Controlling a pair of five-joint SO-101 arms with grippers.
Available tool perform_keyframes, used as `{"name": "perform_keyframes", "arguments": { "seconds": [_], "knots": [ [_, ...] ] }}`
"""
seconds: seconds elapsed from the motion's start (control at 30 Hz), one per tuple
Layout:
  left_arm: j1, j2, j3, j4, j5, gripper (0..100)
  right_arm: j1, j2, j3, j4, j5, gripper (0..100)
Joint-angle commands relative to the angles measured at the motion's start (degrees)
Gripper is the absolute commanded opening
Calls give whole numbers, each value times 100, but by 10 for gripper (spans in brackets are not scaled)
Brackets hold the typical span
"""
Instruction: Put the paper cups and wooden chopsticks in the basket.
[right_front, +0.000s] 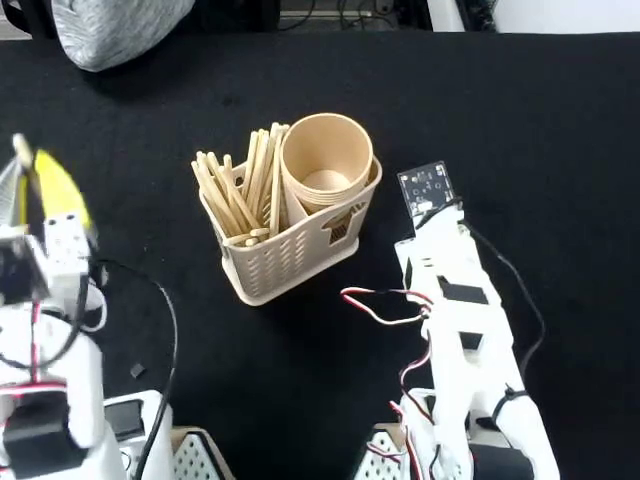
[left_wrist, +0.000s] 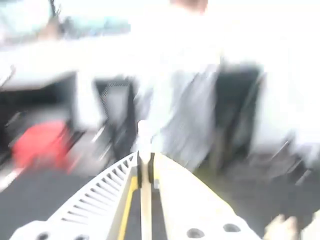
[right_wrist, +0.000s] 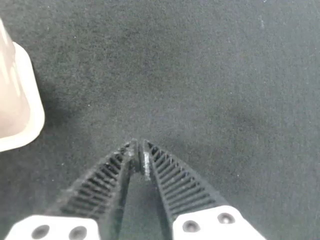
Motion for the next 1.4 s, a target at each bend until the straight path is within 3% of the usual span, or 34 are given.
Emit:
{"name": "perform_keyframes", "arguments": {
  "seconds": [0.0, 0.13, 0.27, 0.6, 1.0, 1.3, 1.37],
  "knots": [
    [1420, 158, -154, -1767, 193, 29, -35, -22, -22, -114, 26, 13],
    [2440, 563, -154, -2585, 527, 29, -35, -22, -22, -114, 26, 13],
    [2976, 818, -171, -2804, 1002, 29, -35, -22, -22, -114, 26, 13],
    [3002, 1389, 119, -2971, 1108, 29, -35, -22, -22, -114, 26, 13],
    [3037, 2321, -1771, -2927, 1108, 29, -35, -22, -22, -114, 26, 13],
    [3029, 2620, 84, -2646, 1055, 30, -26, -22, -22, -114, 26, 13],
    [3029, 2391, 400, -2198, 897, 80, -26, -22, -22, -114, 26, 13]
  ]
}}
